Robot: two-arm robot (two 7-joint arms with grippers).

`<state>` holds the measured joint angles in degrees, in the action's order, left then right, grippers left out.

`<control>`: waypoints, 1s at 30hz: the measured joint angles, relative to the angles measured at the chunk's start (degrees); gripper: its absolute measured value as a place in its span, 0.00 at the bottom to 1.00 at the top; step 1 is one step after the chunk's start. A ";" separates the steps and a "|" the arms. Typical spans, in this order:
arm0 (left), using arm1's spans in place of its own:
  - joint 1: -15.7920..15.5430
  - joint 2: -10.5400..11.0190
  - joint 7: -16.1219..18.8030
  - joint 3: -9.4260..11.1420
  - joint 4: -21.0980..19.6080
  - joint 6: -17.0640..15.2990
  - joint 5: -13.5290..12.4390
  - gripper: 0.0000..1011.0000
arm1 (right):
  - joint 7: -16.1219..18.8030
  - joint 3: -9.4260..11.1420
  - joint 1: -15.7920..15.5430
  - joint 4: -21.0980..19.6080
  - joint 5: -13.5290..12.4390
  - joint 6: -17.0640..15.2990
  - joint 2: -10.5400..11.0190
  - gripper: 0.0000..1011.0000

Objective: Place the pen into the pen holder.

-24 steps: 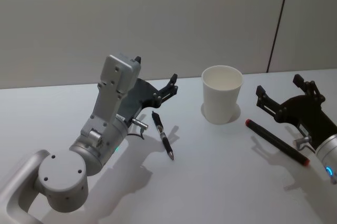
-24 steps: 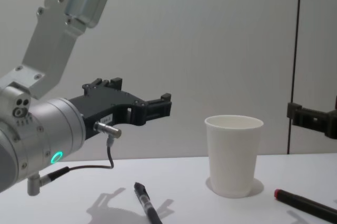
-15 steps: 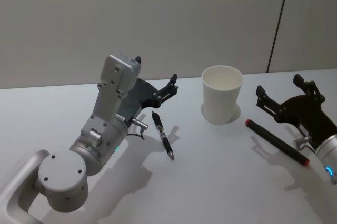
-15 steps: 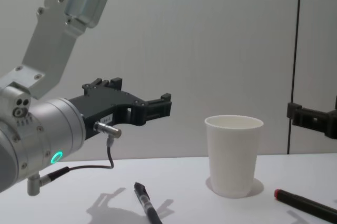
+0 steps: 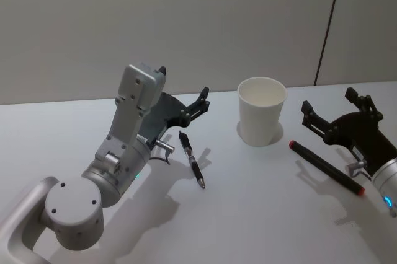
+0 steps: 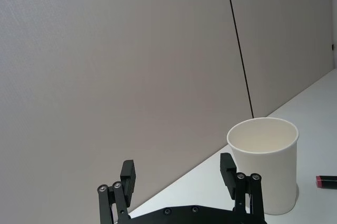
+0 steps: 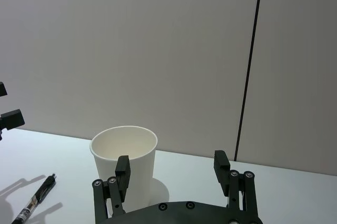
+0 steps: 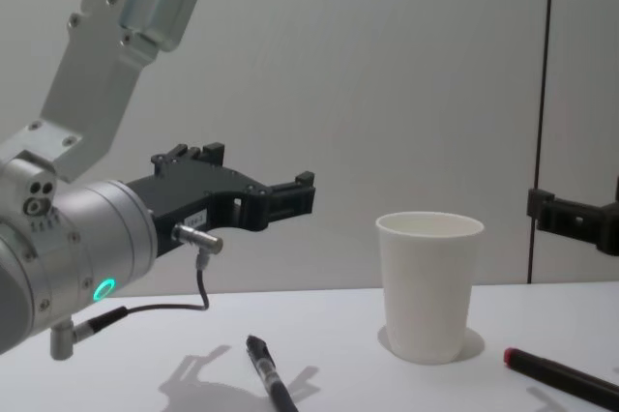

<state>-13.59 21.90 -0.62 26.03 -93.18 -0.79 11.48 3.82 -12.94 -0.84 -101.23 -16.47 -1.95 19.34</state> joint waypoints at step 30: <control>0.00 0.00 0.00 0.00 0.00 0.00 0.00 0.99 | 3.71 2.72 -2.18 -2.91 -3.09 -2.41 4.08 0.99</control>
<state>-13.59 21.89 -0.62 26.03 -93.18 -0.79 11.48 7.54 -10.22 -3.02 -104.14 -19.55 -4.36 23.41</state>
